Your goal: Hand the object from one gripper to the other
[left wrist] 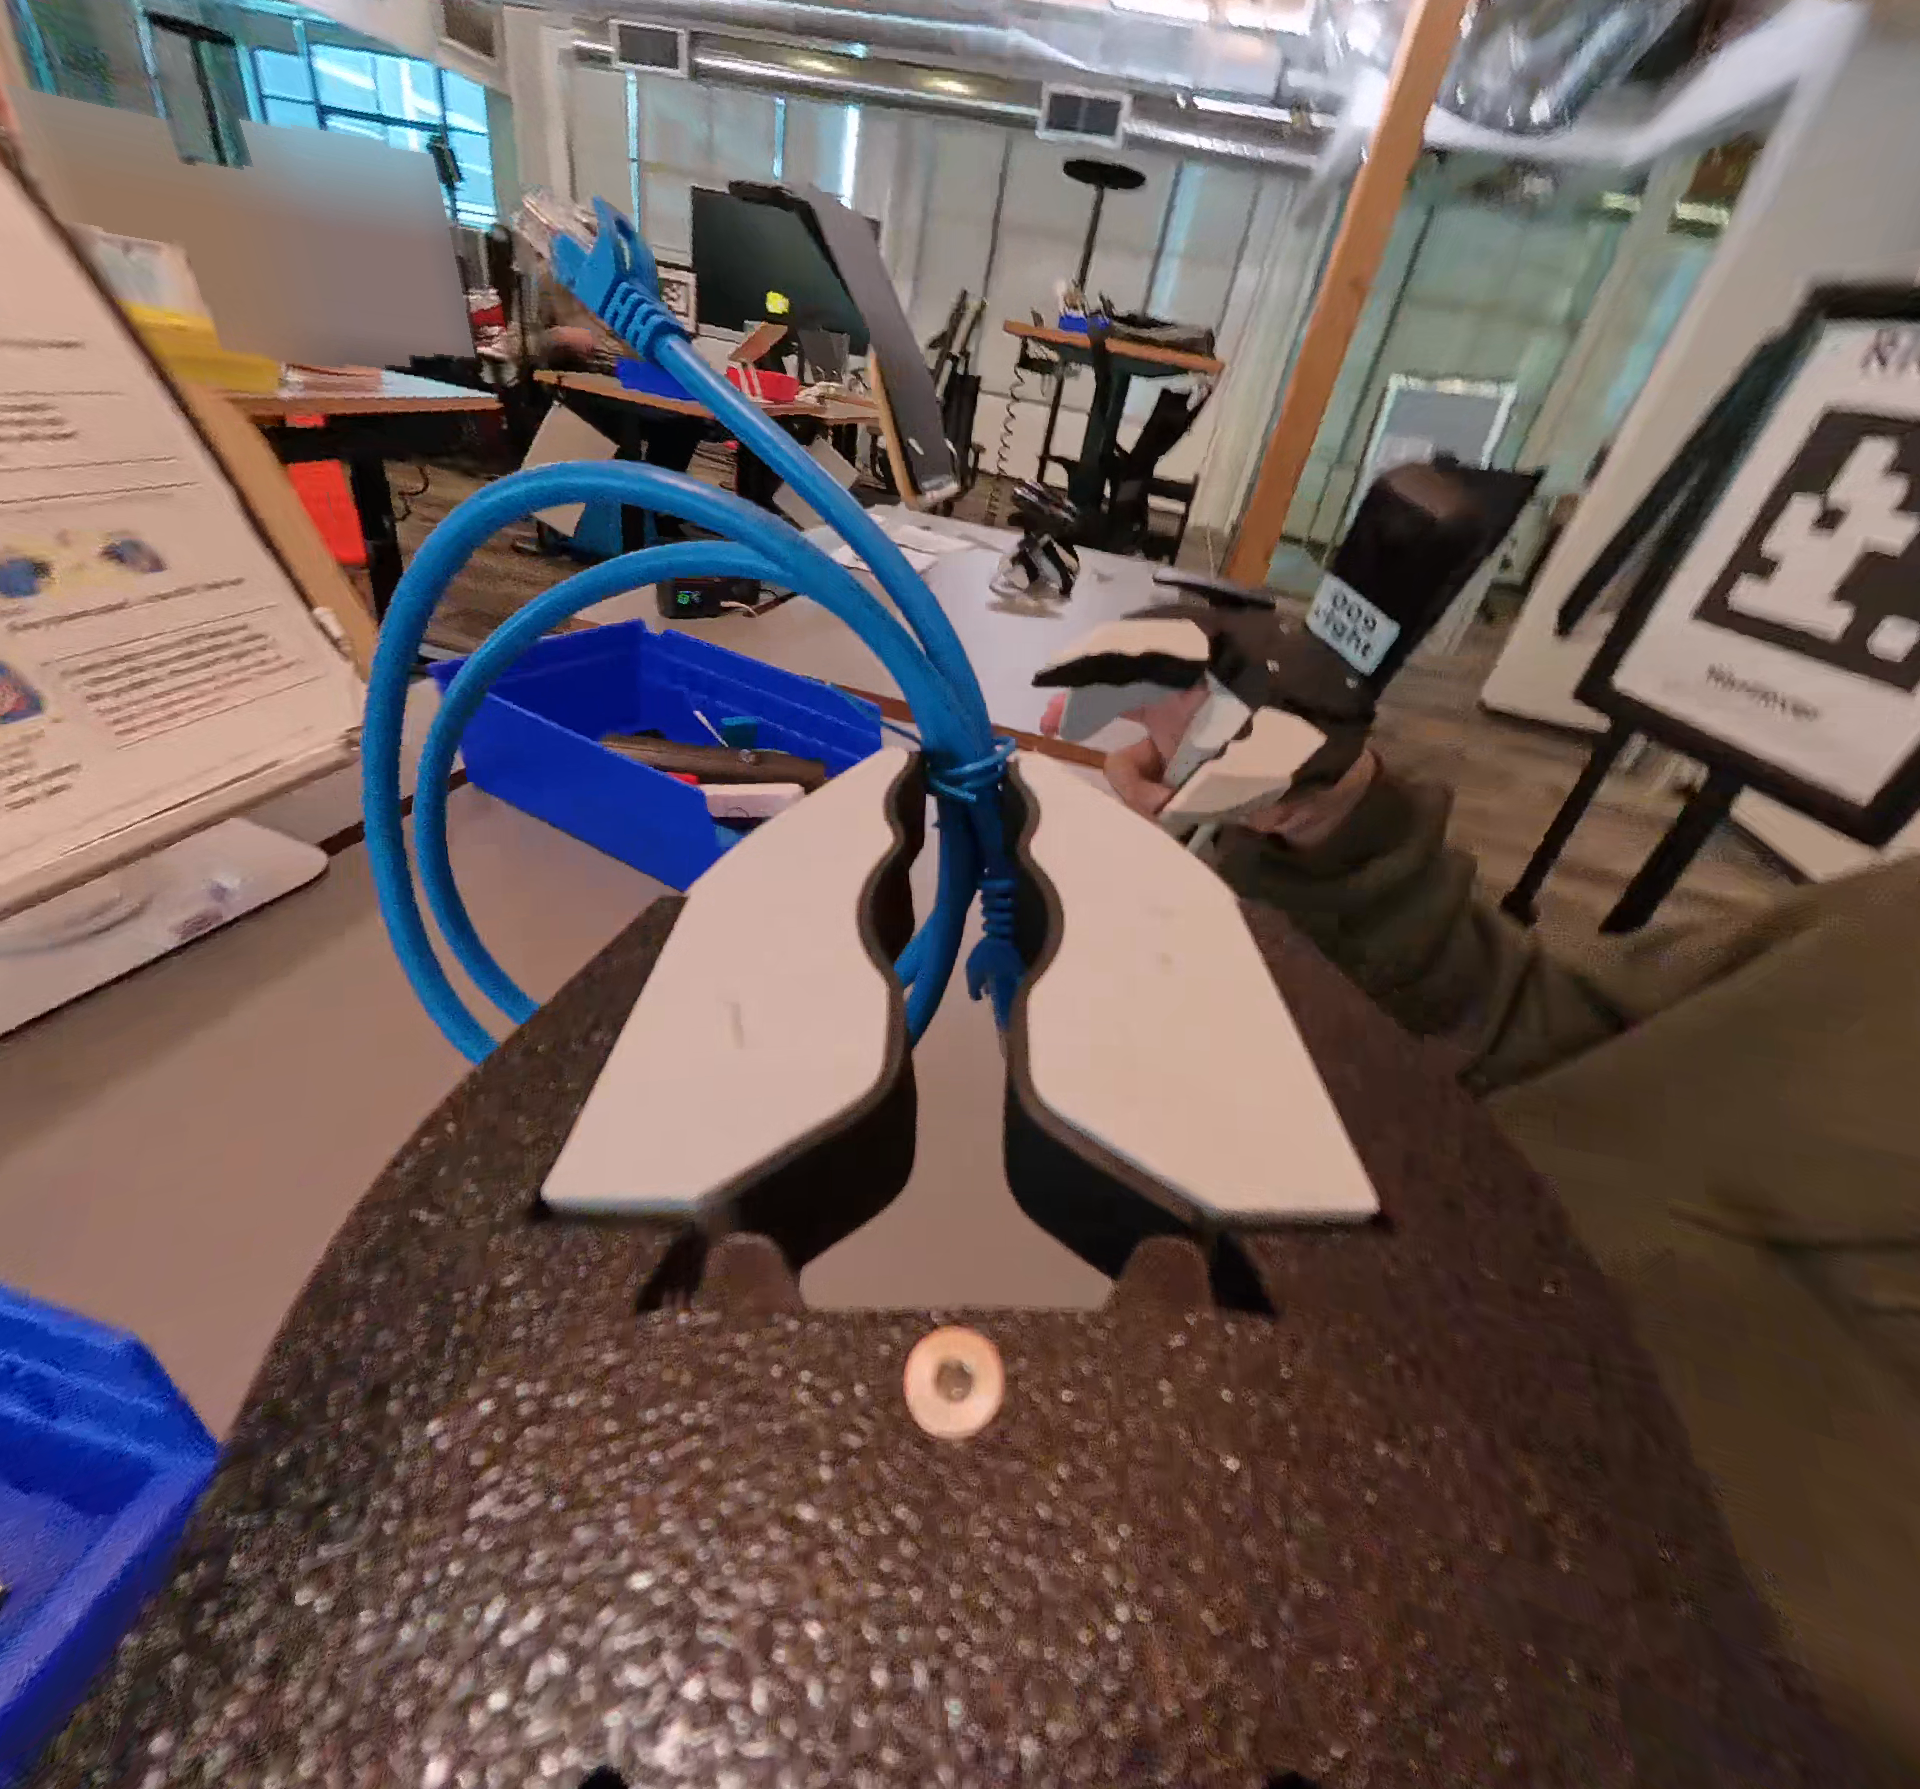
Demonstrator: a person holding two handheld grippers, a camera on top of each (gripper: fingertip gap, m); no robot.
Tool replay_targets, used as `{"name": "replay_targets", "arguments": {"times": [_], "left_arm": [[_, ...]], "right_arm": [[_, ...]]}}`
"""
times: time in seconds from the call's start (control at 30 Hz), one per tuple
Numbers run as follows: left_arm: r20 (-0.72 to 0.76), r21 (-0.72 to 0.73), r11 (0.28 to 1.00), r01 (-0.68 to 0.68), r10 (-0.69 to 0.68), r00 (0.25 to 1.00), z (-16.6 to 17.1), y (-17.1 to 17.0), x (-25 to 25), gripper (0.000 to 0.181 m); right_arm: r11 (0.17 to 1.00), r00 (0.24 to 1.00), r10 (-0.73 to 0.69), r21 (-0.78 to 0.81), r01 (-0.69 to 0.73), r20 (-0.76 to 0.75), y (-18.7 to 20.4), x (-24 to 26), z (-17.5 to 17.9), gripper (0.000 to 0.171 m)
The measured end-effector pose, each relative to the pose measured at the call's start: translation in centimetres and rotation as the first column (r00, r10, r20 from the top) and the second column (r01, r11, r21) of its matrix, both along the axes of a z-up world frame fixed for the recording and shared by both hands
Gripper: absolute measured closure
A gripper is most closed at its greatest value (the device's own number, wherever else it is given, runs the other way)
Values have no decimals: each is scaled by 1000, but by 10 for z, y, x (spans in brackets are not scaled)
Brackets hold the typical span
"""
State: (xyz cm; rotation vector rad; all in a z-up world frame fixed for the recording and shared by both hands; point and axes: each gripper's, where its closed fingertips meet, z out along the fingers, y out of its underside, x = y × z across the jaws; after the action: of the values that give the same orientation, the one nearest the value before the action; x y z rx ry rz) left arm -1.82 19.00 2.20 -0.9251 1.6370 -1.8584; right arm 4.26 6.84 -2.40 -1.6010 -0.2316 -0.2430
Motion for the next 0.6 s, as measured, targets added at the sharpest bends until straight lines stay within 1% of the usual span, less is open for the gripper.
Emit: {"name": "replay_targets", "arguments": {"times": [0.07,0.1,0.13,0.2,0.27,0.33,0.37,0.43,0.47,0.53,0.57,0.6], "left_arm": [[9,53,998,37,-37,999,-11,-22,-11,168],[8,77,996,51,-52,999,-18,-29,-14,168],[4,95,993,63,-63,998,-26,-33,-15,167],[-41,109,990,91,-87,995,-44,-39,-13,168],[-136,102,984,145,-131,982,-66,-44,-11,168],[-253,66,982,174,-153,955,-89,-50,-5,168],[-288,52,980,194,-172,942,-98,-55,-4,168],[-316,37,969,244,-221,923,-110,-67,-4,168],[-353,32,964,264,-236,905,-114,-72,-3,167],[-386,40,962,272,-236,892,-118,-79,-4,167],[-390,50,963,265,-226,893,-119,-80,-4,167],[-389,51,964,262,-223,894,-119,-82,-4,168]], "right_arm": [[998,998,48,27,-49,51,2,-20,4,104],[997,994,28,65,-35,106,4,-22,10,107],[992,983,-23,123,0,183,5,-22,19,113],[984,918,-82,176,14,388,9,-27,24,114],[990,808,-43,135,-45,588,19,-43,11,115],[989,662,-42,127,-81,748,31,-57,-3,116],[992,587,-41,104,-74,809,38,-58,-14,116],[999,457,12,13,-52,890,51,-58,-43,115],[999,400,13,6,-47,916,55,-59,-50,116],[999,326,0,11,-31,945,58,-58,-57,123],[999,295,-27,34,-21,955,58,-58,-54,127],[999,272,-40,46,-16,961,58,-57,-53,125]]}}
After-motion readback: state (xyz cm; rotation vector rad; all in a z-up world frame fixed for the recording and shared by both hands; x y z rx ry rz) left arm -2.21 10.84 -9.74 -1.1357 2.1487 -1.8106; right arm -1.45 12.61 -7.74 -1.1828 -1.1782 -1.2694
